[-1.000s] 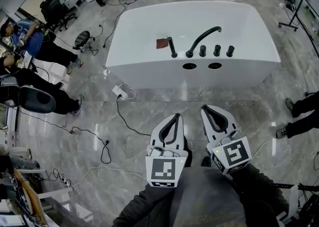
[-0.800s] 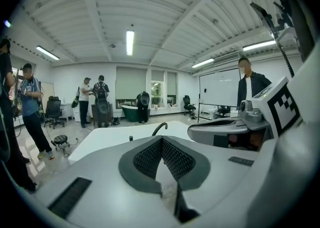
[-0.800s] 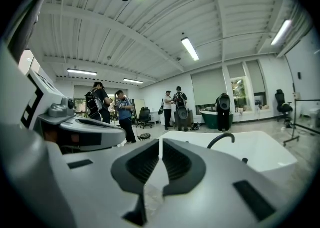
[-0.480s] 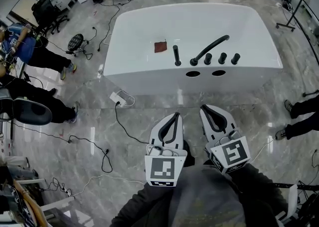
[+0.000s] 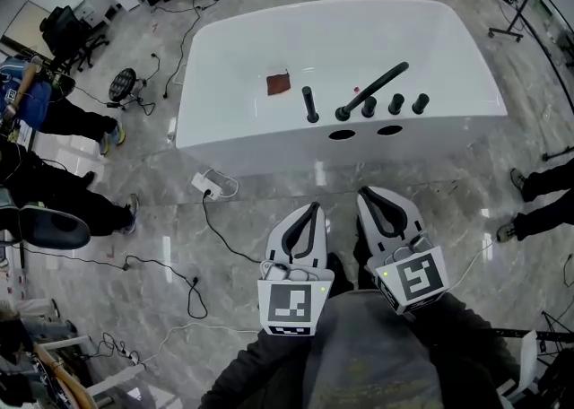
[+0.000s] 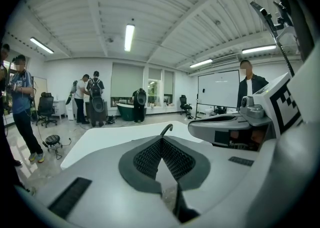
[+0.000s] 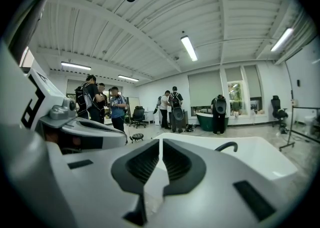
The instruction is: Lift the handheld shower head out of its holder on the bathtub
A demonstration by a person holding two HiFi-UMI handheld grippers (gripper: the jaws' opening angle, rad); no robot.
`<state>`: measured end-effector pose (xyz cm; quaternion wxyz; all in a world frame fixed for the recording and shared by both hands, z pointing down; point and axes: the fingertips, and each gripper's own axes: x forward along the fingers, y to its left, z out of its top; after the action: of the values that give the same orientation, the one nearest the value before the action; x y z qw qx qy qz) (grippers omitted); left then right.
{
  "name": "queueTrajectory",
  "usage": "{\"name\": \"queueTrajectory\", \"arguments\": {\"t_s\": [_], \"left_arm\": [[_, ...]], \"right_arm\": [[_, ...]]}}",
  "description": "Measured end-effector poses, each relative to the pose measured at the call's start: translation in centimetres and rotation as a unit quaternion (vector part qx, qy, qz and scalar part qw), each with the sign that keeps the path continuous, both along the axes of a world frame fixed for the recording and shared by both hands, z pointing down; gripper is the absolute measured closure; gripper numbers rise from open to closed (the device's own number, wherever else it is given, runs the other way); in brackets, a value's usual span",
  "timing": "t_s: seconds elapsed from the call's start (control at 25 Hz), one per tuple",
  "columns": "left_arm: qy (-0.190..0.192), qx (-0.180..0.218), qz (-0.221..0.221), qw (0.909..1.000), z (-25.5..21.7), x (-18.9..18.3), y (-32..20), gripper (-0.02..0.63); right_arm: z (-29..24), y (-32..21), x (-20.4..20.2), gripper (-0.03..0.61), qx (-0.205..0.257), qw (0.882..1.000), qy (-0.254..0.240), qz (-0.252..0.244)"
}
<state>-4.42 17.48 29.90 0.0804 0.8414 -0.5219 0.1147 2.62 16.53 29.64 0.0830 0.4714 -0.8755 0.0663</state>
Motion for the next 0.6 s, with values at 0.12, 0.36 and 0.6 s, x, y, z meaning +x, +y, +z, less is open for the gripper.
{"name": "queueTrajectory", "arguments": {"t_s": [0.12,0.36,0.6], "left_arm": [[-0.003,-0.003,-0.005,1.0000,0.3,0.2,-2.0,0.611],[-0.014,-0.023,-0.019,0.9995,1.7,1.0,-6.6,0.611],[-0.022,-0.038,-0.045,0.9980,2.1,2.4,-12.8,0.611]], "right_arm": [[0.6,-2.2,0.2,0.572,-0.006,1.000,-0.004,-0.003],[1.8,-7.2,0.9,0.574,-0.020,1.000,-0.008,-0.018],[2.6,-13.7,2.1,0.574,-0.036,0.998,-0.015,-0.047]]}}
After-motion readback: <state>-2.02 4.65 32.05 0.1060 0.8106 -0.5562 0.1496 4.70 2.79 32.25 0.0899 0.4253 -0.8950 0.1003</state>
